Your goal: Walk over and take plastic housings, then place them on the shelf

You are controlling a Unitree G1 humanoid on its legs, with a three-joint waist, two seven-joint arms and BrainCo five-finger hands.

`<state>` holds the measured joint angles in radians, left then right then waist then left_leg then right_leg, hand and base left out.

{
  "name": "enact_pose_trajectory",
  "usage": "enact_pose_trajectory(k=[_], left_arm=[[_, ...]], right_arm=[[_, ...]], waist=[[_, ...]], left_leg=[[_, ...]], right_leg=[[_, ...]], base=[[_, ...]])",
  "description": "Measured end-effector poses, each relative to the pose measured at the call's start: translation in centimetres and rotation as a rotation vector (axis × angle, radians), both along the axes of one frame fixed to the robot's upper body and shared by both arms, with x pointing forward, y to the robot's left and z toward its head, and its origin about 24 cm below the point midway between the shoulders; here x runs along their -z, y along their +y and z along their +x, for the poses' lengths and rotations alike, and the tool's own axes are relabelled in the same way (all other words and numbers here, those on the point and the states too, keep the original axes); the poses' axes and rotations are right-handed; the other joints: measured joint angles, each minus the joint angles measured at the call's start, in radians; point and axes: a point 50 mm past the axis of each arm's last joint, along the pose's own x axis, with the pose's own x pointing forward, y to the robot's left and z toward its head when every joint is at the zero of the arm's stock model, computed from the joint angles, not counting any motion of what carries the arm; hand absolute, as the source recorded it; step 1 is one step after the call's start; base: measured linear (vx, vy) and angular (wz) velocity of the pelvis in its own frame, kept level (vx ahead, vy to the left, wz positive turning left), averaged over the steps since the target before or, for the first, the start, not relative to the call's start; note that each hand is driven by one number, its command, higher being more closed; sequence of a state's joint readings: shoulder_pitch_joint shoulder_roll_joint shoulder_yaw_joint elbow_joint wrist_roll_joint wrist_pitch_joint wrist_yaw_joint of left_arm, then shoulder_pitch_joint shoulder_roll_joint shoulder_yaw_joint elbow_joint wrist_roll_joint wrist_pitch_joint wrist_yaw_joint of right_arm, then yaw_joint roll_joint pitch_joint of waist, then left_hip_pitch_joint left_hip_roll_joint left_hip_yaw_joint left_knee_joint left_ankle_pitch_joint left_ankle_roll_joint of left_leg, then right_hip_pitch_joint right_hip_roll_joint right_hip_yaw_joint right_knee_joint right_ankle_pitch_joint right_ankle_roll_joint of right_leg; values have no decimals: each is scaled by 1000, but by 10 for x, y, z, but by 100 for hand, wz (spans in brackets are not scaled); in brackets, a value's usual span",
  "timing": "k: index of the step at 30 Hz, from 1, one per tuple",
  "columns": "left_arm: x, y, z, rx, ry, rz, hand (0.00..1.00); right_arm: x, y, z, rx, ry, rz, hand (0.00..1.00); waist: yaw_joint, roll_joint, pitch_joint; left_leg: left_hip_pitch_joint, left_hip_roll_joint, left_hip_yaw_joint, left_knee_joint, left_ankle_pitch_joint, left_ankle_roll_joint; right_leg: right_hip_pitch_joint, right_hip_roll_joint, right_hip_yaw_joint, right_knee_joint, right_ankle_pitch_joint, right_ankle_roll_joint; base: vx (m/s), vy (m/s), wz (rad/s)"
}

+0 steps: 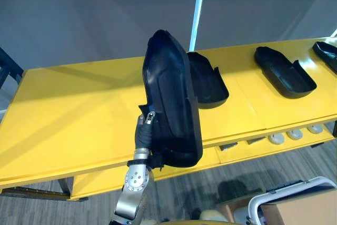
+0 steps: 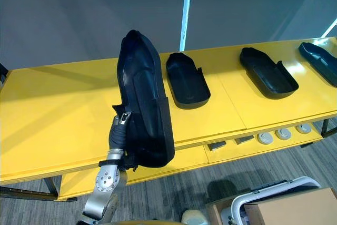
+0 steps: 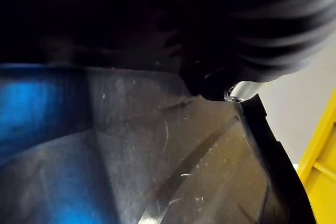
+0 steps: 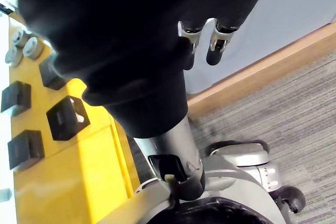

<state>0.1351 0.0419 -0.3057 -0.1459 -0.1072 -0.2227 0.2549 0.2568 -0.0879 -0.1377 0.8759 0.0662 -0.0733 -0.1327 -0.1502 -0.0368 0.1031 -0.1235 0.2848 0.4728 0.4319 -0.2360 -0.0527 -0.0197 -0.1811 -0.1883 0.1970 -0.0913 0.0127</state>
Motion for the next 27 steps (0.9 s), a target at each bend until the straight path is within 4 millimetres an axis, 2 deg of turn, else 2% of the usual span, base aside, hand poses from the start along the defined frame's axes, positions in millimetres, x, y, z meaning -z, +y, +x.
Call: enact_pose_trajectory(k=[1, 2, 3, 4, 6, 8, 9, 10, 11, 12, 13, 14, 15, 16, 17, 18, 19, 22, 23, 27], left_arm=[[-1, -4, 0, 15, -4, -3, 100], [-2, -6, 0, 26, -9, -6, 100], [-4, -12, 1, 38, -15, -25, 100], [-6, -14, 2, 52, -24, -15, 100], [-4, -14, 4, 68, -21, 9, 100], [-6, -9, 7, 51, -31, 28, 100], [-6, -7, 8, 45, -35, 35, 100], [-6, -4, 10, 33, -35, 49, 100], [-6, -3, 10, 22, -34, 48, 100], [-6, 2, 12, -7, -34, 49, 100], [-3, 6, 13, -27, -23, 63, 100], [-1, 6, 14, -31, -18, 75, 100], [-1, 5, 14, -33, -18, 79, 100], [-2, 3, 14, -32, -23, 85, 100], [-3, -2, 13, -29, -27, 82, 100], [-3, -4, 13, -26, -28, 83, 100], [-2, -10, 13, -13, -18, 78, 100], [-3, -14, 12, 13, -27, 111, 100], [-4, -12, 12, 4, -31, 111, 100], [-15, -3, 10, -35, -75, 96, 100]], right_arm=[[-2, -2, 7, -9, -25, -9, 0], [-2, -3, 8, -14, -28, -16, 0], [-4, -8, 10, -22, -36, -32, 0], [-2, -2, 13, -32, -28, -21, 0], [0, 7, 11, -21, -26, 3, 0], [2, 14, 11, -23, -18, 18, 0], [2, 15, 13, -24, -16, 18, 0], [3, 12, 14, -32, -5, 10, 0], [2, 10, 17, -42, -10, 0, 0], [0, 7, 24, -63, -22, -18, 0], [0, 11, 26, -71, -32, -9, 0], [1, 13, 23, -70, -24, -3, 0], [1, 13, 22, -76, -21, -2, 0], [1, 14, 21, -74, -17, 1, 0], [1, 14, 21, -72, -20, 3, 0], [1, 14, 22, -70, -23, 4, 0], [1, 12, 21, -69, -20, 3, 0], [1, 8, 15, -73, -8, 0, 0], [2, 8, 14, -75, -4, 2, 0], [2, 12, 12, -77, -7, 10, 0]], waist=[[-3, 7, -4], [-2, 24, -12], [-3, 53, -28], [-5, 45, -38], [-4, 25, -35], [6, 7, -31], [8, 3, -28], [21, 6, -29], [31, 11, -27], [34, 22, -14], [19, 16, -13], [9, 13, -13], [9, 13, -12], [6, 15, -12], [2, 11, -13], [0, 4, -14], [-2, 23, -7], [7, 34, -2], [24, 26, -4], [33, 17, -22]], left_leg=[[25, 35, -23, -112, 73, -31], [35, 48, -39, -160, 144, -21], [32, 59, -81, -189, 233, -63], [27, 14, -120, -185, 150, -121], [6, -26, -139, -170, 151, -100], [-20, -55, -152, -140, 121, -55], [-22, -61, -148, -133, 115, -45], [-17, -81, -120, -140, 106, -31], [-8, -86, -102, -156, 105, -28], [20, -108, -72, -198, 116, 0], [43, -131, -65, -234, 128, 25], [59, -147, -64, -250, 130, 35], [66, -155, -65, -259, 131, 41], [70, -175, -70, -269, 126, 52], [69, -200, -82, -279, 129, 53], [67, -214, -91, -279, 129, 53], [70, -230, -117, -287, 133, 52], [103, -240, -133, -343, 165, 51], [125, -244, -132, -378, 181, 47], [165, -244, -110, -467, 226, 35]], right_leg=[[-4, -19, -3, 19, -2, 30], [-6, -28, -5, 27, -7, 60], [-9, -34, -9, 35, -29, 111], [-14, -87, -22, 41, -29, 160], [-5, -122, -47, 19, 43, 160], [-3, -144, -56, -11, 155, 141], [-8, -152, -51, -9, 178, 127], [-47, -162, -59, 8, 237, 36], [-68, -166, -72, 20, 268, -10], [-105, -174, -89, 80, 242, -51], [-125, -133, -63, 186, 103, -5], [-118, -61, -22, 218, 25, 19], [-111, -19, 0, 220, -18, 27], [-104, 61, 51, 213, -80, 33], [-99, 116, 88, 180, -109, 20], [-84, 126, 89, 143, -115, 2], [-54, 124, 74, 103, -110, -24], [-16, 123, 46, 50, -90, -16], [-5, 126, 45, 37, -86, -19], [19, 143, 45, -26, -56, -17]], base=[[70, 383, -14], [63, 365, -8], [87, 401, 11], [64, 390, 25], [-14, 339, 38], [-72, 331, 24], [-123, 384, -14], [-103, 277, -42], [-140, 348, -73], [-144, 287, -51], [-171, 249, -25], [-136, 134, 6], [-116, 88, 9], [-106, 67, 19], [-95, 61, 30], [-71, 63, 45], [-44, 61, 40], [-20, 27, 26], [25, -32, 3], [63, -37, -7]])
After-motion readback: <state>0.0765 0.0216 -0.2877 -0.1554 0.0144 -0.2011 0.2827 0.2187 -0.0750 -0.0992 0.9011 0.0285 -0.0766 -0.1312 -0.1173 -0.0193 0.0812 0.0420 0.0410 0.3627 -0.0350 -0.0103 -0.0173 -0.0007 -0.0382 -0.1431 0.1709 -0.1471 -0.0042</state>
